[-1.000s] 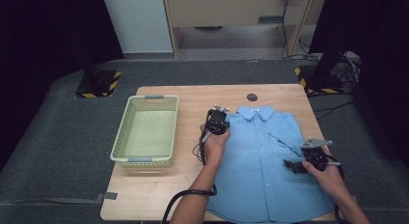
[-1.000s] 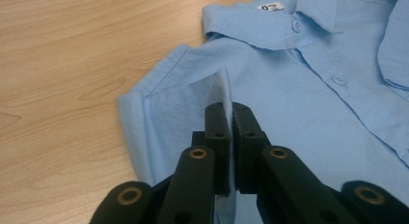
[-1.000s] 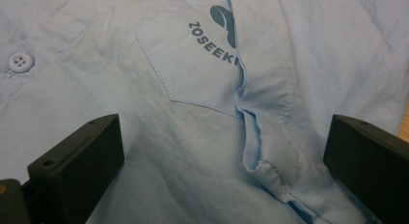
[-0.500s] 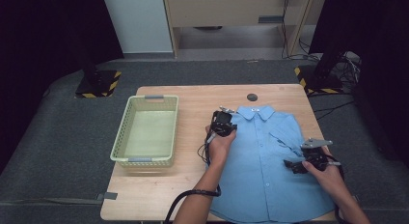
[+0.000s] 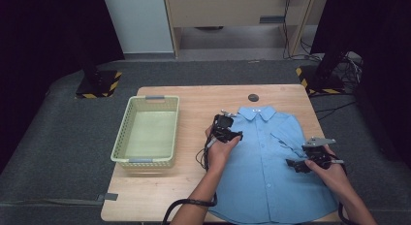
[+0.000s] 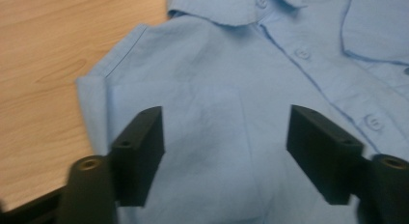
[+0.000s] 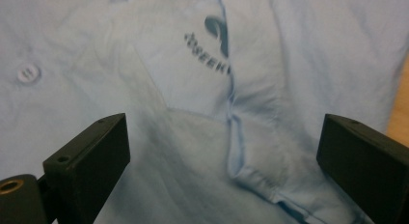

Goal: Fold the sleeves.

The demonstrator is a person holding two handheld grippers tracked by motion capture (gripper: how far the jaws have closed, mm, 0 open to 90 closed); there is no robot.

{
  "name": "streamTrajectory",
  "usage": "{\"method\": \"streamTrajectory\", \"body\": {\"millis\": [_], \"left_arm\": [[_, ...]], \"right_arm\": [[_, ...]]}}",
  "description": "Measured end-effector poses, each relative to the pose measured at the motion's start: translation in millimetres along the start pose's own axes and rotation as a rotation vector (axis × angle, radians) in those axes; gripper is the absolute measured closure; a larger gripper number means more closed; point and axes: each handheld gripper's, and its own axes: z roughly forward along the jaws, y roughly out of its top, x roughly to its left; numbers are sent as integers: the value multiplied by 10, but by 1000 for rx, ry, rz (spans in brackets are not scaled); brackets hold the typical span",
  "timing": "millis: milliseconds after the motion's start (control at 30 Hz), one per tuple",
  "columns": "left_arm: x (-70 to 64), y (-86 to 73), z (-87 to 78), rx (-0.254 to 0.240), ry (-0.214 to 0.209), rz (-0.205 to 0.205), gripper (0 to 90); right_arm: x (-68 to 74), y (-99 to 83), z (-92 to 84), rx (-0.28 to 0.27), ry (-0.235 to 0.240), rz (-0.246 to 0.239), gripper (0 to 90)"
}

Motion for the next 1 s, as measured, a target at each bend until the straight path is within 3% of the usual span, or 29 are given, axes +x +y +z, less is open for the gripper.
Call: {"method": "streamTrajectory", "body": {"millis": [167, 300, 433, 533, 667, 867, 933, 1000], "left_arm": [[74, -41, -26, -1, 29, 2, 173], [127, -39, -46, 3, 47, -4, 168], [158, -29, -57, 19, 63, -7, 179], [187, -17, -72, 26, 72, -22, 203], [206, -7, -89, 52, 88, -20, 202], [277, 57, -108, 38, 108, -19, 132], [309, 74, -72, 45, 83, -25, 94], [326, 83, -50, 48, 90, -20, 81]], "right_arm": [[-76, 218, -144, -50, -17, 52, 58], [-166, 428, -130, -22, -74, 56, 71], [-243, 585, -78, 16, -78, 77, 67], [-294, 685, -28, 39, -107, 81, 79], [-355, 762, 19, 48, -136, 116, 99], [-425, 865, 95, 43, -141, 162, 144], [-449, 892, 136, 45, -139, 171, 182], [-463, 898, 159, 47, -136, 179, 189]]}}
